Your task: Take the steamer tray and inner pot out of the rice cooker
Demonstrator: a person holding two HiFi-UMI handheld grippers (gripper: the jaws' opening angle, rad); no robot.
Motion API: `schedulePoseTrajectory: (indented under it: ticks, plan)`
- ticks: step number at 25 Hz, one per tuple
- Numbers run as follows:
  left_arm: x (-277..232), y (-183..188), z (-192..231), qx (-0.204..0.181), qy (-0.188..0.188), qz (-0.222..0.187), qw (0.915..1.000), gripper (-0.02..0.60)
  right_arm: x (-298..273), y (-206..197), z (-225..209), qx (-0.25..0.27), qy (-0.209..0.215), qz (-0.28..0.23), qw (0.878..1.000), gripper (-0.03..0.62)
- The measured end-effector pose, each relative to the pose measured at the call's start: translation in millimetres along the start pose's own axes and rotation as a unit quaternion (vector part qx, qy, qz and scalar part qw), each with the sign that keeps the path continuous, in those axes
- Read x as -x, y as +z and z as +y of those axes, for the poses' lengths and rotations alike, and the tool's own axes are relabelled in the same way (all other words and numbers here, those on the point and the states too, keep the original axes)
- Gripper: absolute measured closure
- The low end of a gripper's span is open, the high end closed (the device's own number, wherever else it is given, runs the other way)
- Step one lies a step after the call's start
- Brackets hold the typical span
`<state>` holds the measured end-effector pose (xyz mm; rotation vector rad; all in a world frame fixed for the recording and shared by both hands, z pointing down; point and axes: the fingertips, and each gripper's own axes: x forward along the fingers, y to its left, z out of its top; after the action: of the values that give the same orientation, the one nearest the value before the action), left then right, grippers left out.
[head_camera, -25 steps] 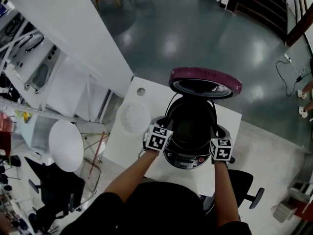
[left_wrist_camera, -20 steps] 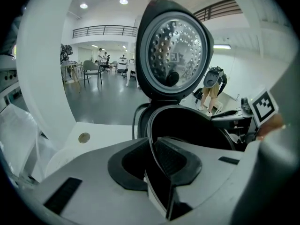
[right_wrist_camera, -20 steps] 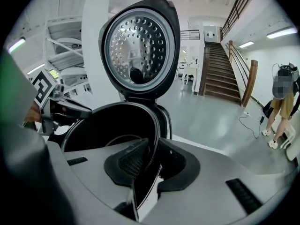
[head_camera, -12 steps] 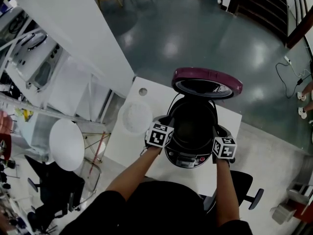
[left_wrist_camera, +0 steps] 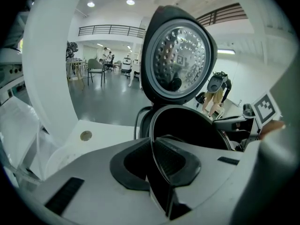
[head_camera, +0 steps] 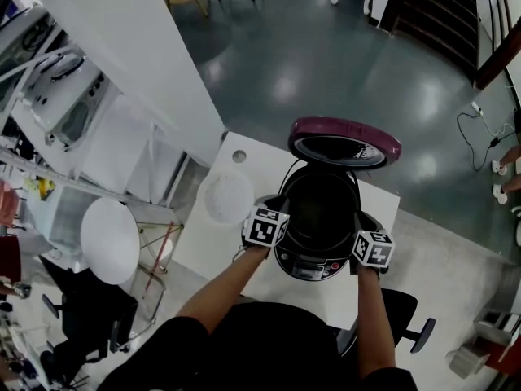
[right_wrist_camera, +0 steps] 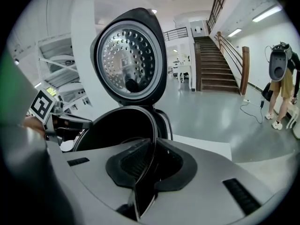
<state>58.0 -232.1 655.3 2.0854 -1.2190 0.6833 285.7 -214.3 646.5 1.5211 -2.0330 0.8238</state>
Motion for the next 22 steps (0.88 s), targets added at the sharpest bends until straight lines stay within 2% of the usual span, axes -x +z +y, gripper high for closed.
schedulePoseTrajectory:
  ticks: [9,14,22]
  plan:
    - [16.8,13.2,-7.9,0.036,-0.009,-0.034,0.9987,0.551,12.2,13.7,-2.3,-0.034,0.01,-0.027,0.999,0.568]
    - [29.1,20.1,-7.7,0.037,-0.005,-0.041,0.9985,0.551,21.5,27.9,3.6,-0.045,0.015,-0.049,0.998,0.571]
    - [56.4,33.7,-15.0,0.045,0.001,-0.069,0.9966,0.552,46.7,51.7,14.6,-0.031,0.026,-0.082,0.996,0.572]
